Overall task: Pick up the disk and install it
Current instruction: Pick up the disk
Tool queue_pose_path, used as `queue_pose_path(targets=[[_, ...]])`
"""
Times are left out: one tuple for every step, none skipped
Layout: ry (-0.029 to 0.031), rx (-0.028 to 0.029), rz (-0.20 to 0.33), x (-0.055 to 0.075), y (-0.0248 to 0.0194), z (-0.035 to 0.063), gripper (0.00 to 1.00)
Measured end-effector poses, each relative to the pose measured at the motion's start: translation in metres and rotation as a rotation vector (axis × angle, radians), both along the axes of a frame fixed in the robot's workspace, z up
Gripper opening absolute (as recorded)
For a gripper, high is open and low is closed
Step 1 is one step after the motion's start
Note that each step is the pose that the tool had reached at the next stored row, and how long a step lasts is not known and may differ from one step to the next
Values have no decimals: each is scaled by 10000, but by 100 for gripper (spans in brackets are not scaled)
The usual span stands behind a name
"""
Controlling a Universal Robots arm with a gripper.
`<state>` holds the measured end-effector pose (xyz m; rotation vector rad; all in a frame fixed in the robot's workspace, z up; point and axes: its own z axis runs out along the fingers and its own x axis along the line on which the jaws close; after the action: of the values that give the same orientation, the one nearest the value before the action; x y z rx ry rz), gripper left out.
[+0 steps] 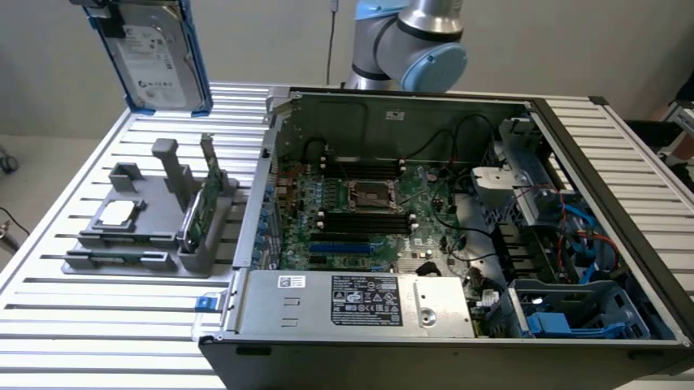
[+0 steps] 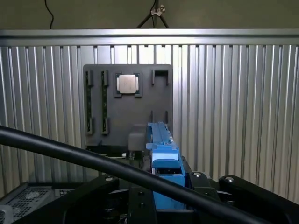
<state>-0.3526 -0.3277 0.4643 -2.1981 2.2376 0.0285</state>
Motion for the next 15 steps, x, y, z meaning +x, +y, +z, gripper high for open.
queue_pose_path(targets=[[2, 2, 1, 45, -16, 37, 33], [1, 4, 2, 90, -32, 73, 33], [0, 6, 0, 135, -48, 109, 33], [2, 8, 0, 180, -63, 146, 33], [1, 11, 1, 224, -79, 180, 33], [0, 15, 2, 270, -95, 214, 33], [0, 18, 0, 315, -110, 247, 33], [1, 20, 0, 364, -127, 283, 33], [0, 24, 2, 406, -142, 312, 33], [0, 27, 1, 453, -158, 343, 33], [1, 30, 0, 497, -173, 368, 33], [1, 35, 0, 545, -189, 391, 33], [1, 42, 1, 590, -205, 408, 33], [0, 49, 1, 636, -222, 419, 33], [0, 54, 0, 681, -239, 429, 33]])
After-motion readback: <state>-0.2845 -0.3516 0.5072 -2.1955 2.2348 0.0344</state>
